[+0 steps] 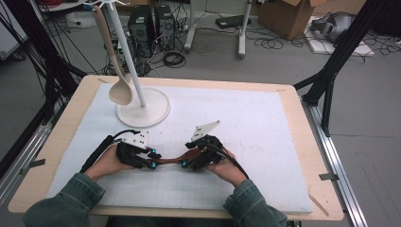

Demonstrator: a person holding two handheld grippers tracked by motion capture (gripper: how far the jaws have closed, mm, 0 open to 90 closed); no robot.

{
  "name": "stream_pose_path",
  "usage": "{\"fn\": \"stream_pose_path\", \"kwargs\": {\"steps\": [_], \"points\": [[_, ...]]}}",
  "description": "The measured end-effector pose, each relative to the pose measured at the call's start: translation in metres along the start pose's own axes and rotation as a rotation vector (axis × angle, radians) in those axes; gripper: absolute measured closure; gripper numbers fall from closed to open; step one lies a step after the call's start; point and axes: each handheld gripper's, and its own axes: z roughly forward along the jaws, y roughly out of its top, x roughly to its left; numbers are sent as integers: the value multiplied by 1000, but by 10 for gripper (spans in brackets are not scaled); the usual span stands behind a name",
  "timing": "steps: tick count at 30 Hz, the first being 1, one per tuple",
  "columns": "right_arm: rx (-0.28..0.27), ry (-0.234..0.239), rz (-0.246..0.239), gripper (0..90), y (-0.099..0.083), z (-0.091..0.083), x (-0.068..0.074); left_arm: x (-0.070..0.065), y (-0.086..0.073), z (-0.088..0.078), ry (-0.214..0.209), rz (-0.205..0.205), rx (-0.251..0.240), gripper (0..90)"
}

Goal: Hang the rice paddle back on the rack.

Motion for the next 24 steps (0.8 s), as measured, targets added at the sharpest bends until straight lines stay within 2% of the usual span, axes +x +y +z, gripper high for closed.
{"fn": "stream_pose_path", "kwargs": {"steps": [6, 9, 24], "points": [[36, 34, -27, 337, 2, 13, 3, -4, 10, 4, -12, 26, 15, 693], [51, 34, -42, 345, 2, 18, 3, -6, 15, 6, -16, 34, 14, 693], [127, 91, -119, 656, 1, 30, 7, -11, 26, 9, -24, 44, 7, 693]]}}
